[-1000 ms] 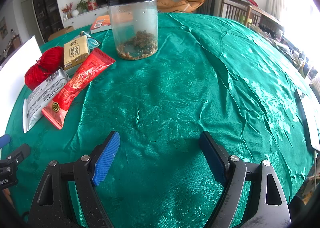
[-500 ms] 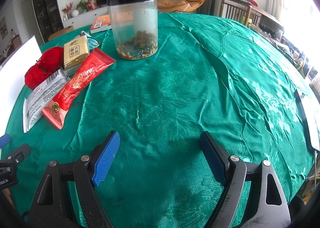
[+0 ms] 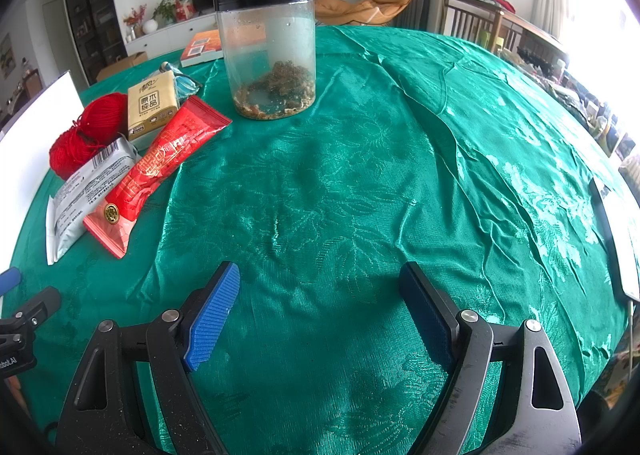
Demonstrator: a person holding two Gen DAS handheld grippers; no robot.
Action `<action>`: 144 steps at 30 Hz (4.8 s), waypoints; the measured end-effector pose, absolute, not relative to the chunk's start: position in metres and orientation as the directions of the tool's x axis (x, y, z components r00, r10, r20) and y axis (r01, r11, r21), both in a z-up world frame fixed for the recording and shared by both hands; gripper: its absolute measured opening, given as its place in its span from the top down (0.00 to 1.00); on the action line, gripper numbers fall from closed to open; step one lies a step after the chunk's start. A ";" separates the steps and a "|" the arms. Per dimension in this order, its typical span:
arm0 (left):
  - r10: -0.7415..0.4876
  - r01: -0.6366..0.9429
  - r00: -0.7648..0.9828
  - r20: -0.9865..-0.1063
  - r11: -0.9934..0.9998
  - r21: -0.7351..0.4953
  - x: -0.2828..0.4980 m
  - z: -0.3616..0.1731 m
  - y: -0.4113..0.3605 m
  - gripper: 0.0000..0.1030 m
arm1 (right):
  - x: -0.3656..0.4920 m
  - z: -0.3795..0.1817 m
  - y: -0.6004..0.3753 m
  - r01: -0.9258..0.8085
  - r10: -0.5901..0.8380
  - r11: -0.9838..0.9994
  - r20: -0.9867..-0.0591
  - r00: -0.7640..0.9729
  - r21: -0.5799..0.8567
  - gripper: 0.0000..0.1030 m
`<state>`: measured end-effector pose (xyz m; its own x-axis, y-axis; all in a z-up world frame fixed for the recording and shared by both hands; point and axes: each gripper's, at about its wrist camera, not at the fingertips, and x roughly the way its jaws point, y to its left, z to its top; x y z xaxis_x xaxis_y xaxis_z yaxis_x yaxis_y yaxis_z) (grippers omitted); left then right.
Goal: Organize soft objects
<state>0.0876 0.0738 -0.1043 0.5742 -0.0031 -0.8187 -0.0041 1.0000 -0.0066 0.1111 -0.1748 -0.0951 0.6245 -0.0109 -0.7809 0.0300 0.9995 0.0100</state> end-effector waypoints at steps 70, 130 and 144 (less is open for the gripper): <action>-0.188 0.097 0.556 -0.810 0.982 -0.162 0.074 -0.038 0.047 0.01 | 0.140 -0.075 -0.246 0.124 0.074 0.968 -0.722 0.688 0.217 0.28; -0.272 0.065 0.663 -0.698 0.949 -0.308 0.156 0.081 0.177 0.51 | 0.224 0.078 -0.214 -0.145 0.250 0.966 -0.636 0.731 0.212 0.76; 0.073 -0.305 0.642 -0.764 0.938 -0.167 -0.001 0.064 0.346 0.51 | 0.113 0.152 0.026 -0.626 0.692 0.704 -0.518 0.502 0.334 0.76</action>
<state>-0.0008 0.3461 0.0640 0.6417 0.0725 -0.7635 -0.3048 0.9376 -0.1671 0.1129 0.0261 0.1518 0.5022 0.6924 -0.5181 -0.6262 0.7044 0.3342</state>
